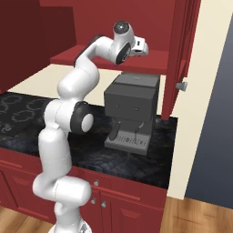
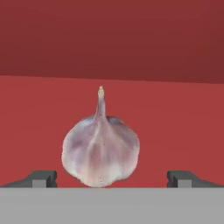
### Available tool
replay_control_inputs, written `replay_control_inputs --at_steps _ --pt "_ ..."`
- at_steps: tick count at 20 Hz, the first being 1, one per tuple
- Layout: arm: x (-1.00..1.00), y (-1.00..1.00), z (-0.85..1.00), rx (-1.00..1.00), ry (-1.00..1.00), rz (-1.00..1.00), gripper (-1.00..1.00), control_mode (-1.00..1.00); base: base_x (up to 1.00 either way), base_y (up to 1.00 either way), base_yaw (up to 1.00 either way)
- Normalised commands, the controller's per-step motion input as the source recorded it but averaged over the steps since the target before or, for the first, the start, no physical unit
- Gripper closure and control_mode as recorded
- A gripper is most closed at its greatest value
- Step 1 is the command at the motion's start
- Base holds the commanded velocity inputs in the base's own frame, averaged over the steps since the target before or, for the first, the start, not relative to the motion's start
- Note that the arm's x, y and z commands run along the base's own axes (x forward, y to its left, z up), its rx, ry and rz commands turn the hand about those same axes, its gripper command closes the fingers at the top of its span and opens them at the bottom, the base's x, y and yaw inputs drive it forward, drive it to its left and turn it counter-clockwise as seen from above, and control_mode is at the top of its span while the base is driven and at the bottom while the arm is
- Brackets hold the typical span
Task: Pick the garlics from the cabinet and place them in one bowl. Pick the orange from the sink and place it in the other bowl.
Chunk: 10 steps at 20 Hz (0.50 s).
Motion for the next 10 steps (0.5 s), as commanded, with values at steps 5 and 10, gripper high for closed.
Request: replay_control_inputs --at_steps 5,10 --pt "0.38 0.0 -0.04 0.0 0.0 0.0 -1.0 -1.0 0.0 0.0 0.0" --pt "0.34 0.0 -0.04 0.0 0.0 0.0 1.0 -1.0 0.0 0.0 0.0"
